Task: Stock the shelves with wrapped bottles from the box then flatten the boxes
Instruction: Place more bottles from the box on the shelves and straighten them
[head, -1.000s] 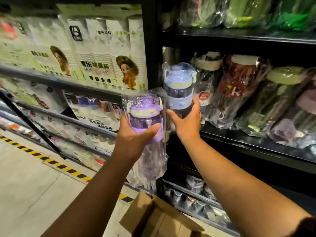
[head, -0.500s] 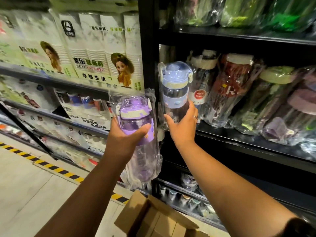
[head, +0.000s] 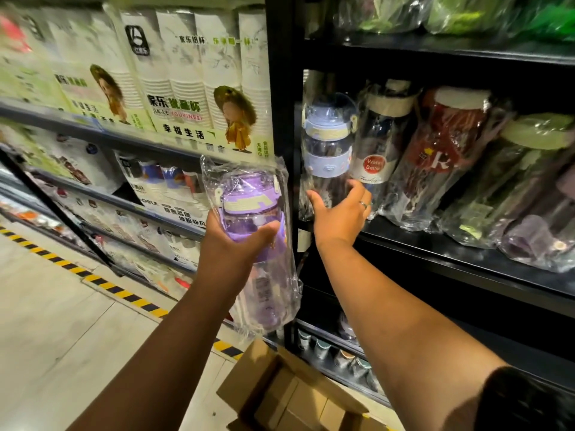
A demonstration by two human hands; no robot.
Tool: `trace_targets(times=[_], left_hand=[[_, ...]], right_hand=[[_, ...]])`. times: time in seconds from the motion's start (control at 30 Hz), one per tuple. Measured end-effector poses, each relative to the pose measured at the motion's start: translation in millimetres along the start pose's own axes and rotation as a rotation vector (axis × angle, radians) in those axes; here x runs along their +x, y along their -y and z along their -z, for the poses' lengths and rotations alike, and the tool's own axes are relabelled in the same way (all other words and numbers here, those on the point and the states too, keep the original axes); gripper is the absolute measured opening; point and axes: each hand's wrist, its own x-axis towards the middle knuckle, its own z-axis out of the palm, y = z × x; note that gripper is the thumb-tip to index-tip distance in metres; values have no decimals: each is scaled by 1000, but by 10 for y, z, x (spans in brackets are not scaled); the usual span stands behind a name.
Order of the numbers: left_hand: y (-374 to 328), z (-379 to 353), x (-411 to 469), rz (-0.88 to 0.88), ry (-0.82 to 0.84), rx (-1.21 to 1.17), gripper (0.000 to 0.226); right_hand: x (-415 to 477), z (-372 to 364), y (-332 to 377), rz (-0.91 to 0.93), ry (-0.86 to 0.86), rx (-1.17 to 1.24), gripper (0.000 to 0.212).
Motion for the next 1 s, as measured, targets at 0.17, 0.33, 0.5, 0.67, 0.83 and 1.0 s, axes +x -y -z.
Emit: trace_targets(times=[0.17, 0.33, 0.5, 0.67, 0.83, 1.0], left_hand=[[34, 40, 8, 9, 24, 1, 104], [26, 27, 27, -26, 57, -40, 83], [48, 21, 69, -50, 75, -55, 72], [92, 40, 77, -70, 85, -20, 70], [68, 43, 37, -73, 97, -40, 80], [119, 25, -31, -68, 141, -15, 74]], right_hand=[[28, -77, -25, -42, 31, 36, 77], [57, -107, 26, -45, 25, 53, 78], [97, -148, 34, -40, 12, 43, 79], [121, -205, 11, -42, 9, 43, 77], [74, -143, -47, -64, 58, 101, 79], [-249, 182, -147, -13, 159, 293, 69]])
